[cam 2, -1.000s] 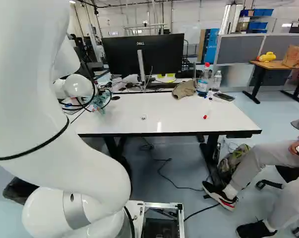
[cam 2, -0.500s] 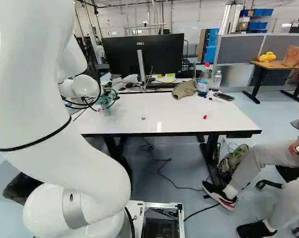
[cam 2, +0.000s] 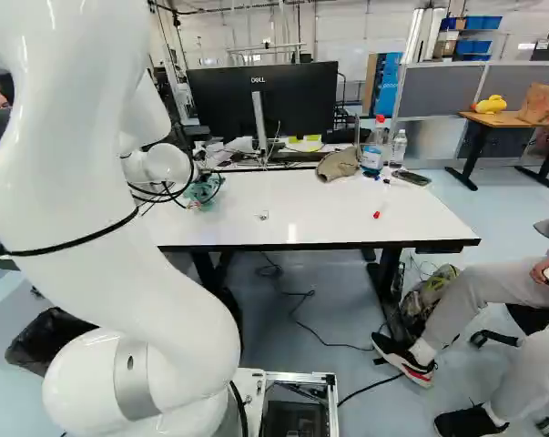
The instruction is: Clean the table with the green towel
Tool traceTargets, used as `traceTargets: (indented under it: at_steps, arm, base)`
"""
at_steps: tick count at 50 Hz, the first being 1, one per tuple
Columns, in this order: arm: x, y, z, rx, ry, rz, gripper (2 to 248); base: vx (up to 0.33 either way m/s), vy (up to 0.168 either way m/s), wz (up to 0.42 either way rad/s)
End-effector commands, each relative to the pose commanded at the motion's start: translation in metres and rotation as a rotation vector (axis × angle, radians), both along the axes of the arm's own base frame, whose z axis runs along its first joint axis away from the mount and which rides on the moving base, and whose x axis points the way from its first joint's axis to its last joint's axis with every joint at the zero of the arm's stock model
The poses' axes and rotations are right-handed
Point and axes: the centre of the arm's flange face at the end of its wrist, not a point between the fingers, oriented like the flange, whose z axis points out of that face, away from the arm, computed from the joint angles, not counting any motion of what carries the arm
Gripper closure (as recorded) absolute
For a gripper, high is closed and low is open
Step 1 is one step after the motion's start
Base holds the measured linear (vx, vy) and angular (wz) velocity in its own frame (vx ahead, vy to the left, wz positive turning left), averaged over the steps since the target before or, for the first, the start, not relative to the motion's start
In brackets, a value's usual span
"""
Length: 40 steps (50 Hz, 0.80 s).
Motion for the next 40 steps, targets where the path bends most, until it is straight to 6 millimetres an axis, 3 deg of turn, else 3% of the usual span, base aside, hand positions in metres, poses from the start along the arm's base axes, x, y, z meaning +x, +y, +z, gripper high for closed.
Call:
traceTargets:
  at_steps: [40]
  arm:
    - [0.010,0.004,-0.046,-0.030,0.083,0.000,225]
  base:
    - [0.000,0.000,0.000]
